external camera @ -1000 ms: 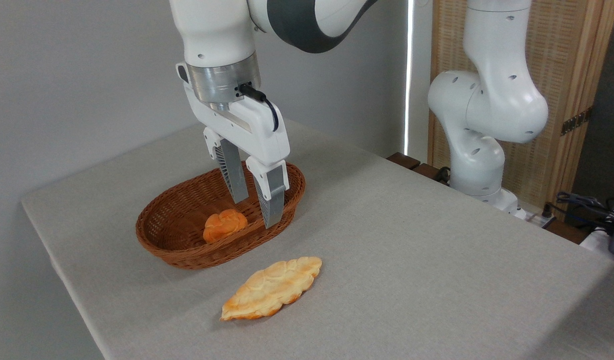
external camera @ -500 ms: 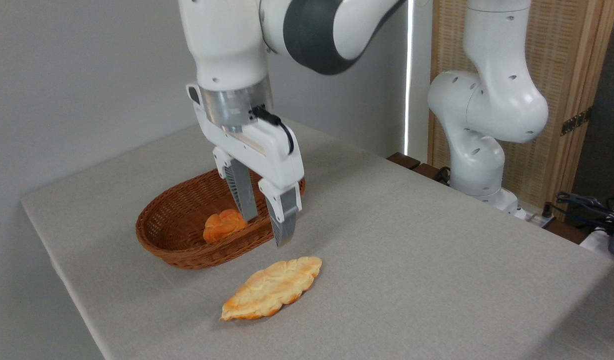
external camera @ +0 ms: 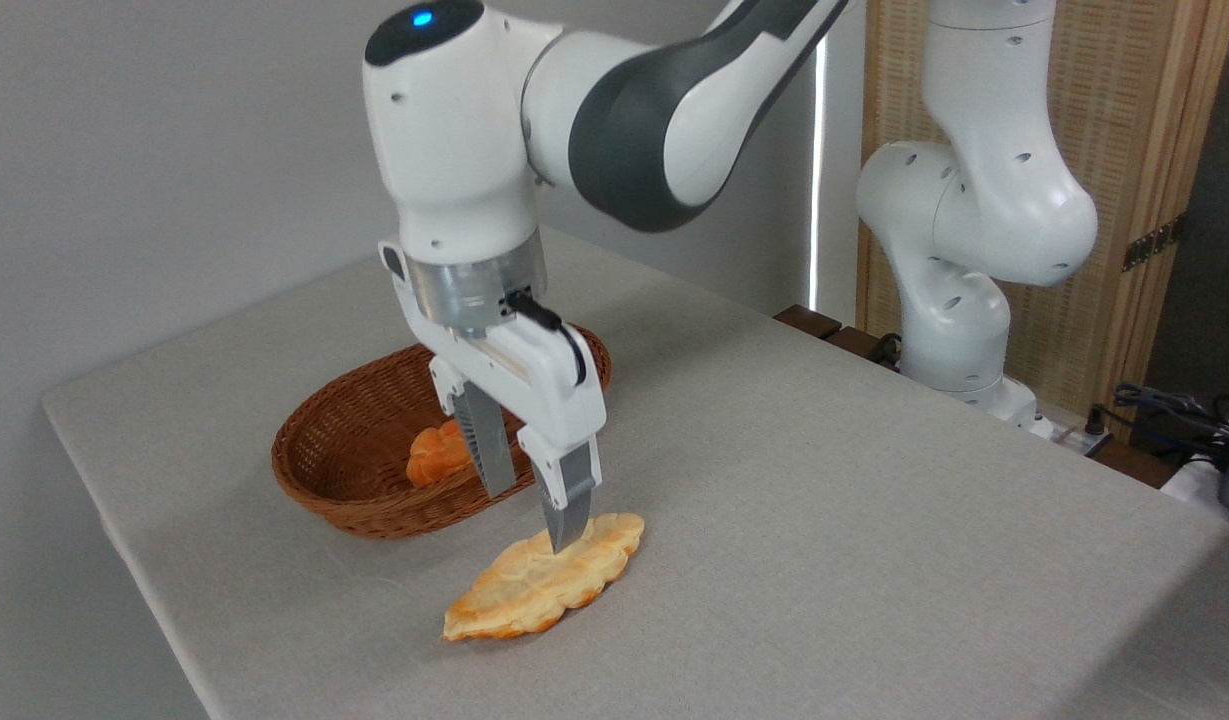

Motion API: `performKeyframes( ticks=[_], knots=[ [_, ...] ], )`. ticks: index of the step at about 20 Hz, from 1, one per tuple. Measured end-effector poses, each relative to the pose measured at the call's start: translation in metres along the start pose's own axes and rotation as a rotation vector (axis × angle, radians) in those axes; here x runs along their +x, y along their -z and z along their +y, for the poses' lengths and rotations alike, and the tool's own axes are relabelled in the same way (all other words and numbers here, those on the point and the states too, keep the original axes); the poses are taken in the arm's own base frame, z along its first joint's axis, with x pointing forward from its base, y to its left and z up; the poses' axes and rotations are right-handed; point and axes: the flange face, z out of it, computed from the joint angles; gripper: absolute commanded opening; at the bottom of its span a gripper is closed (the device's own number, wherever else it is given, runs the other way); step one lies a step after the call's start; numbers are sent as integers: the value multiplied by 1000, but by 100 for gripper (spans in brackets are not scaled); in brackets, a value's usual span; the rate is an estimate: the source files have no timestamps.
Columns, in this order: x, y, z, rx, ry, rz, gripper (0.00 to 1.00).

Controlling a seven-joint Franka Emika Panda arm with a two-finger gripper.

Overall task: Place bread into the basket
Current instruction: 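Move the gripper over the golden flatbread and lower onto it, then close the gripper on the flatbread's edge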

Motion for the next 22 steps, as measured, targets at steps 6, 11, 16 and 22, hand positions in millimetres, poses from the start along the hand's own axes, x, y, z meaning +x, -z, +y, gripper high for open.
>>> performKeyframes(
  ticks=[6,11,16,22],
  knots=[
    [8,-30,-10,-4,1,-11,100],
    [11,-44,-14,-6,0,-24,100],
    [11,-48,-16,-4,-2,-28,99],
    [9,-54,-20,19,-76,-66,66]
  ],
)
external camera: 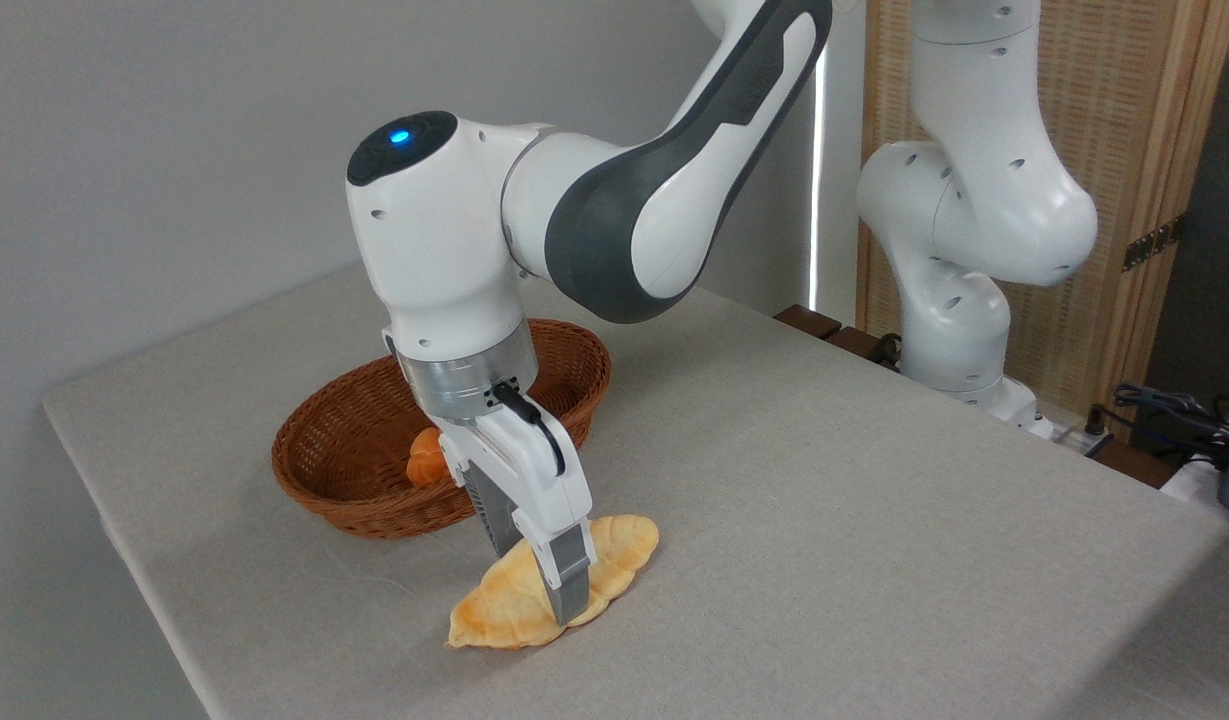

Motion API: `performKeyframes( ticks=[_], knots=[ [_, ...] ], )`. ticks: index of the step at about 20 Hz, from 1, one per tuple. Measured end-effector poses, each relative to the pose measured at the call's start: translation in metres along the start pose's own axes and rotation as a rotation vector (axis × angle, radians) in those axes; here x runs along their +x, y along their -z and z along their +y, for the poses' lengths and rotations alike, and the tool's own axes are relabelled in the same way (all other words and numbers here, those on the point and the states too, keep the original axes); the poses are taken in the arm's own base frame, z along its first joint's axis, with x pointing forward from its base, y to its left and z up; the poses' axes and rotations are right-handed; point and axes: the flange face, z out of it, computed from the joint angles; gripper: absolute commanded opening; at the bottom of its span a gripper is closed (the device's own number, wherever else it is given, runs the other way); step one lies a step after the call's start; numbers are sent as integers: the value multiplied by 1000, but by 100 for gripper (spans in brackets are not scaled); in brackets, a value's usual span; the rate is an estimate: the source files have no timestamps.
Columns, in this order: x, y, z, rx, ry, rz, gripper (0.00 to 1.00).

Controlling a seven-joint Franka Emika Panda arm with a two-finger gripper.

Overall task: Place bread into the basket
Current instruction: 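Close the gripper on the flatbread's edge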

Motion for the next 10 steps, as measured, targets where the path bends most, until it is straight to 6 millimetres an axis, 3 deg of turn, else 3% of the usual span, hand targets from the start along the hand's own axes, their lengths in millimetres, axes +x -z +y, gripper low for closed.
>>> performKeyframes(
  ticks=[3,6,10],
  knots=[
    [0,-1,0,1,-12,-5,63],
    [0,-2,-1,1,-15,-6,45],
    [0,-2,-1,3,-16,-5,42]
  ],
)
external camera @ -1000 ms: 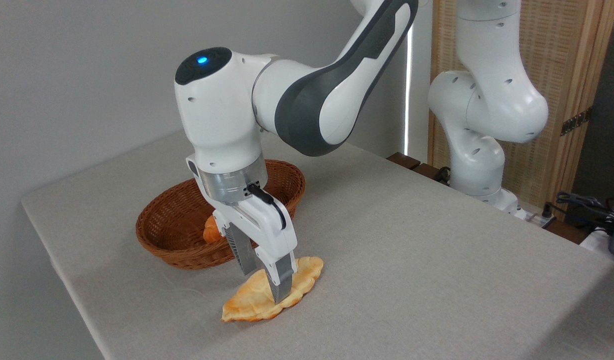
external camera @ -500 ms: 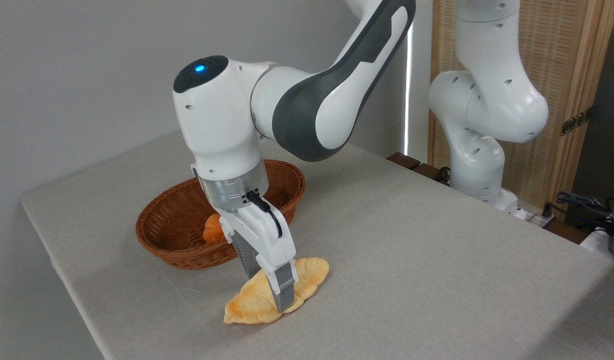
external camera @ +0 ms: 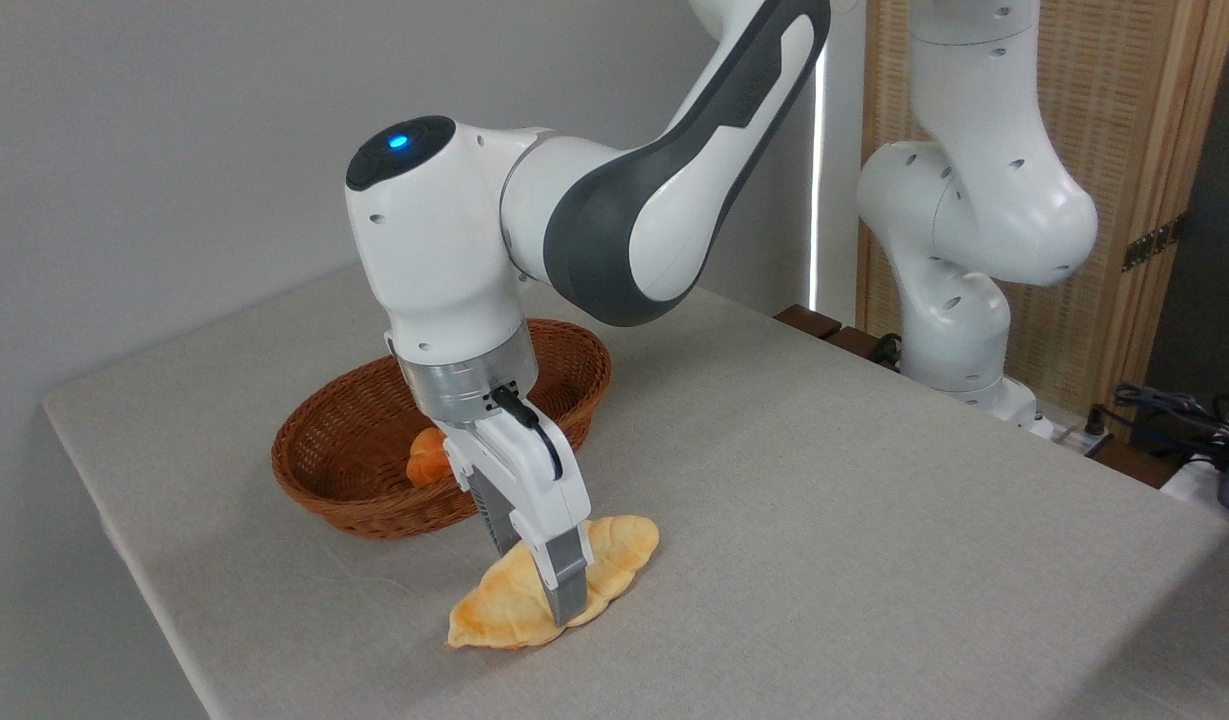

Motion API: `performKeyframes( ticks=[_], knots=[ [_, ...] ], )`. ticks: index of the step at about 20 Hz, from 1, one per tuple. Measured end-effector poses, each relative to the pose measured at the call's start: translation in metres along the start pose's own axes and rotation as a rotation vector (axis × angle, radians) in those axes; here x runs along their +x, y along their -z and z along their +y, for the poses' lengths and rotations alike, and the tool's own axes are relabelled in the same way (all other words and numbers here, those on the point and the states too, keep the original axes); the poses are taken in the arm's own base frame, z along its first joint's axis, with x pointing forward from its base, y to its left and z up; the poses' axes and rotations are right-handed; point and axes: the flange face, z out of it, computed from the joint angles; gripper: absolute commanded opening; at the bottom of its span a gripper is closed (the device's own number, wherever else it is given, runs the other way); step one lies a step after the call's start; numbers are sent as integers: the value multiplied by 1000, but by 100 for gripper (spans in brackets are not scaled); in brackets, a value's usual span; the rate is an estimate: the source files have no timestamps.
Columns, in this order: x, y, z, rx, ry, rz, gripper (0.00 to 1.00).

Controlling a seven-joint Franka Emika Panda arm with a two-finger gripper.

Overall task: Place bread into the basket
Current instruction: 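Close the gripper on the flatbread's edge, then lift the flatbread and carry it over the wicker basket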

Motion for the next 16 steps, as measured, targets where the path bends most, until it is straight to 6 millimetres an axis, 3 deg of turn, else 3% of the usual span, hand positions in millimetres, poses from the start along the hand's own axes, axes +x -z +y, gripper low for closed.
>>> performKeyframes(
  ticks=[8,11,16],
  knots=[
    [0,1,-1,7,0,5,42],
    [0,3,-2,10,1,7,34],
    [1,4,-2,13,0,9,33]
  ],
)
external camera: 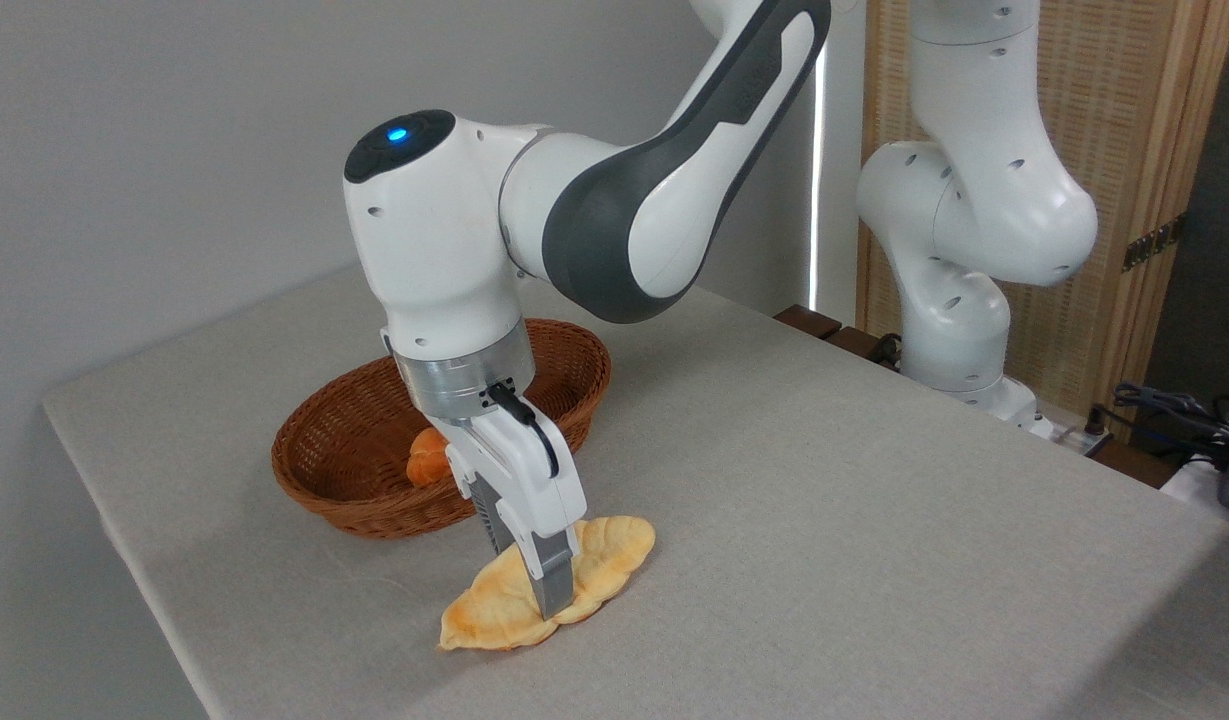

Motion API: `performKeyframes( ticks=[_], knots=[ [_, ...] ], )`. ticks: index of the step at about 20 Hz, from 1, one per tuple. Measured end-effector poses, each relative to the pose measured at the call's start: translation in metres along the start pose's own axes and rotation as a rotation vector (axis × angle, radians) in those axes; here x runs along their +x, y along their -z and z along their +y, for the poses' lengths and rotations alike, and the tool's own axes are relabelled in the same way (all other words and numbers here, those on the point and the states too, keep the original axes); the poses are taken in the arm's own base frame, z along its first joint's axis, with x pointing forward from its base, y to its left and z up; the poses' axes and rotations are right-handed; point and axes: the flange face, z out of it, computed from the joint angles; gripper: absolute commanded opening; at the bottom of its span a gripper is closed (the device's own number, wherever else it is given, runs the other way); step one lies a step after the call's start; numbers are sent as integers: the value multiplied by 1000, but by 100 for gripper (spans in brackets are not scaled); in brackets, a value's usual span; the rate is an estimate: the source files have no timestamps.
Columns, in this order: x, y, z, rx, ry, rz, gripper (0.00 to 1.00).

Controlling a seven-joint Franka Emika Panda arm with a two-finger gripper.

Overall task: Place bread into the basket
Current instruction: 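Lift the flatbread and carry it over the wicker basket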

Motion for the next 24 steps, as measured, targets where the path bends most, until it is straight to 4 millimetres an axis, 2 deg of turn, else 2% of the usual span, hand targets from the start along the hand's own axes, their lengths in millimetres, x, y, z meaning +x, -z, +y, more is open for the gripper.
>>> performKeyframes(
  ticks=[8,11,16,19,24],
  knots=[
    [1,4,-1,6,0,5,36],
    [5,23,-4,35,-1,31,37],
    [9,44,4,44,-7,61,37],
    [14,60,17,21,-5,102,37],
    [32,96,52,-36,31,149,42]
  ],
)
